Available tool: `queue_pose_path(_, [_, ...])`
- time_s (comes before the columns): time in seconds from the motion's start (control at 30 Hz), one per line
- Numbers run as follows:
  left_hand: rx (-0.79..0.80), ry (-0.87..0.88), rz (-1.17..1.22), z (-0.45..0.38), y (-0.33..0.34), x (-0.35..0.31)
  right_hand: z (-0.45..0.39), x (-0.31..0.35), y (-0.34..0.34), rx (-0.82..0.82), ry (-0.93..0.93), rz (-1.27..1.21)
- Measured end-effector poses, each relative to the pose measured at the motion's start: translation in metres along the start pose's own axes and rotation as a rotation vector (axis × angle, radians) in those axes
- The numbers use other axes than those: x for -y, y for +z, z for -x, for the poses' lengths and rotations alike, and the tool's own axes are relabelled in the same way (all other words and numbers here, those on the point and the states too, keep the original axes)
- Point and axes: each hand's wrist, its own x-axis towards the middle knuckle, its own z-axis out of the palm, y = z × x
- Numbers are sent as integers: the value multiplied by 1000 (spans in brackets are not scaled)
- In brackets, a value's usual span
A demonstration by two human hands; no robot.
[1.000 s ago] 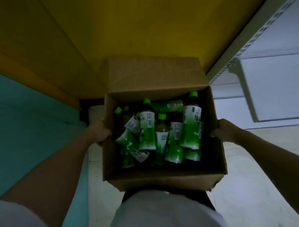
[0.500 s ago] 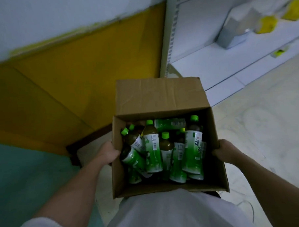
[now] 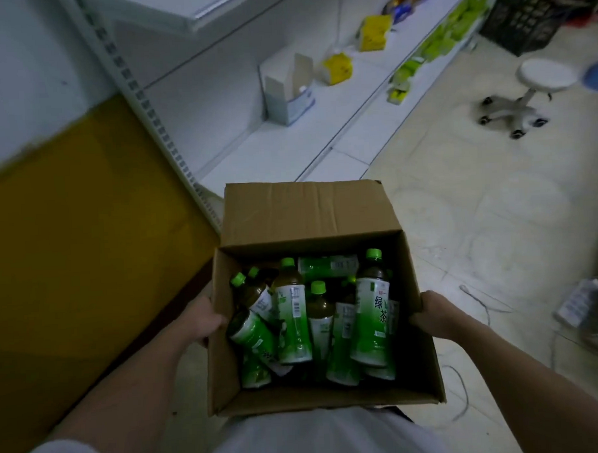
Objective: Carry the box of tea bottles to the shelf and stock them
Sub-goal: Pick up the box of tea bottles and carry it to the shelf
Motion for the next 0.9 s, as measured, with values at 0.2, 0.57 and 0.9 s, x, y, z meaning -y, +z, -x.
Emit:
queue_pose_path(0.2, [-3,167,-43,-28,18,-135,-15,-40,-120,-122,40,14])
queue_pose_path(0.57, [143,260,-122,-162,42,-360,-116,-89,-256,-219,189,-108])
queue_pose_path(0.9, [243,336,-351,-247,45,-569,-200,-125,-366,-250,375,-296])
